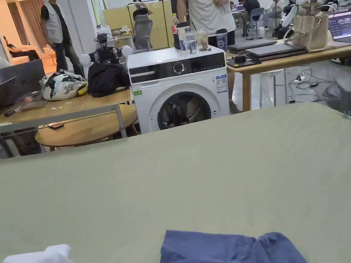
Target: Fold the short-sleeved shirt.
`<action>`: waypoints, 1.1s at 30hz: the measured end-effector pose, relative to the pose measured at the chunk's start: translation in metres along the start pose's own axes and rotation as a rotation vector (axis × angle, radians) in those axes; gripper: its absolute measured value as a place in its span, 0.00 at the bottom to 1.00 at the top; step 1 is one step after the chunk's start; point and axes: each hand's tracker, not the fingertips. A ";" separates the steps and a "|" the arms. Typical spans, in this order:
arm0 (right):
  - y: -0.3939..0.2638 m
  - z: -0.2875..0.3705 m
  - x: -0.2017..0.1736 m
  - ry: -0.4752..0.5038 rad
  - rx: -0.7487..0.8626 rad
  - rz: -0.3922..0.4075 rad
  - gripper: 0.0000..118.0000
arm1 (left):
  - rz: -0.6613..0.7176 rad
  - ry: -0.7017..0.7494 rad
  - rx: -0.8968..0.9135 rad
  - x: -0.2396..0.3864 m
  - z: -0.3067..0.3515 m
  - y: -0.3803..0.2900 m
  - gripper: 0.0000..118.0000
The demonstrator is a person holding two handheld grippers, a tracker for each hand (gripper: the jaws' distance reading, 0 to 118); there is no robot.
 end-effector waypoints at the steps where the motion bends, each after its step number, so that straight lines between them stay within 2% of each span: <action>1: -0.001 -0.011 0.006 0.044 -0.023 -0.081 0.40 | 0.006 -0.005 0.004 -0.002 0.000 0.000 0.00; 2: -0.001 -0.022 0.011 0.070 -0.043 -0.137 0.22 | 0.008 -0.008 0.009 -0.002 0.000 -0.001 0.00; 3: -0.002 -0.034 0.015 0.055 -0.070 -0.177 0.11 | 0.009 -0.011 0.016 -0.003 0.001 -0.003 0.00; 4: -0.004 -0.047 0.022 0.018 -0.100 -0.192 0.04 | 0.013 -0.018 0.024 -0.005 0.003 -0.005 0.00; 6: -0.007 -0.049 0.031 0.124 -0.066 -0.269 0.02 | 0.080 -0.054 0.039 -0.012 0.011 -0.006 0.00; 7: -0.005 -0.043 0.031 0.113 -0.063 -0.299 0.02 | 0.118 -0.083 0.093 -0.016 0.022 -0.011 0.00; 9: -0.001 -0.029 0.025 0.129 -0.037 -0.257 0.02 | 0.106 -0.105 0.241 -0.025 0.051 -0.021 0.00; 12: 0.020 -0.007 0.003 0.163 0.054 -0.146 0.02 | 0.056 -0.122 0.407 -0.033 0.113 -0.031 0.00; 16: 0.079 0.018 -0.041 0.229 0.157 -0.027 0.02 | 0.032 -0.140 0.583 -0.046 0.216 -0.029 0.00; 19: 0.125 0.041 -0.070 0.240 0.248 0.064 0.02 | 0.037 -0.119 0.723 -0.059 0.283 -0.028 0.00; 22: 0.172 0.065 -0.093 0.242 0.319 0.116 0.02 | 0.087 -0.117 0.808 -0.070 0.334 -0.027 0.00; 25: 0.215 0.088 -0.117 0.247 0.386 0.190 0.02 | 0.156 -0.157 0.854 -0.083 0.364 -0.017 0.00; 27: 0.237 0.101 -0.135 0.243 0.416 0.225 0.02 | 0.152 -0.136 0.869 -0.084 0.377 -0.008 0.00; 30: 0.268 0.109 -0.162 0.190 0.454 0.305 0.02 | 0.147 -0.112 0.890 -0.081 0.388 0.013 0.00; 33: 0.299 0.109 -0.179 0.191 0.467 0.302 0.02 | 0.168 -0.109 0.916 -0.080 0.392 0.040 0.00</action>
